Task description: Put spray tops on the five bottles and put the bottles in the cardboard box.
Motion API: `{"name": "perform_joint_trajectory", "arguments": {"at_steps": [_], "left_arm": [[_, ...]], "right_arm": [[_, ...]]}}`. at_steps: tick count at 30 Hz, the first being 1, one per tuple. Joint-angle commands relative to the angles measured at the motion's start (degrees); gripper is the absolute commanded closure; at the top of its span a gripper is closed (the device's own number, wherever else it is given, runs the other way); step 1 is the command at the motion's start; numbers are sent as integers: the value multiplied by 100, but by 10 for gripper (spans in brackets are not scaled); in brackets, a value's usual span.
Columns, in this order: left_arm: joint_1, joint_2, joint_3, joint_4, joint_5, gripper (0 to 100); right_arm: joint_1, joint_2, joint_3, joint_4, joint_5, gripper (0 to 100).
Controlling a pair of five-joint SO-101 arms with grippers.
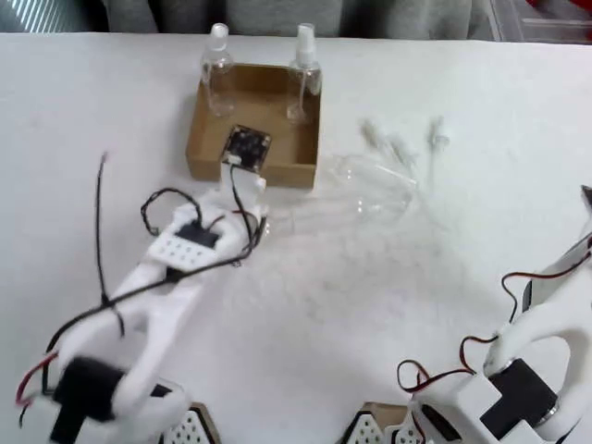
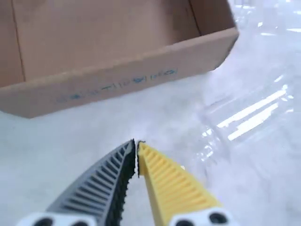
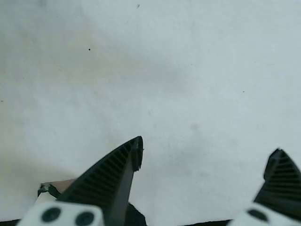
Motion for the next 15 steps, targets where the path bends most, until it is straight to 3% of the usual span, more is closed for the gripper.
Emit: {"name": "perform_joint_trajectory", "arguments": {"at_steps": [1,8,15], "left_arm": [[110,-1402,202,343,44,968],[66,-2273,-431,2224,-35,968],[66,-1490,-1978,3912,-1178,968]], "right_arm": [[-163,-180,193,-242,70,633],[-303,-224,844,-813,70,633],[-215,-189,888,-840,70,633]]}}
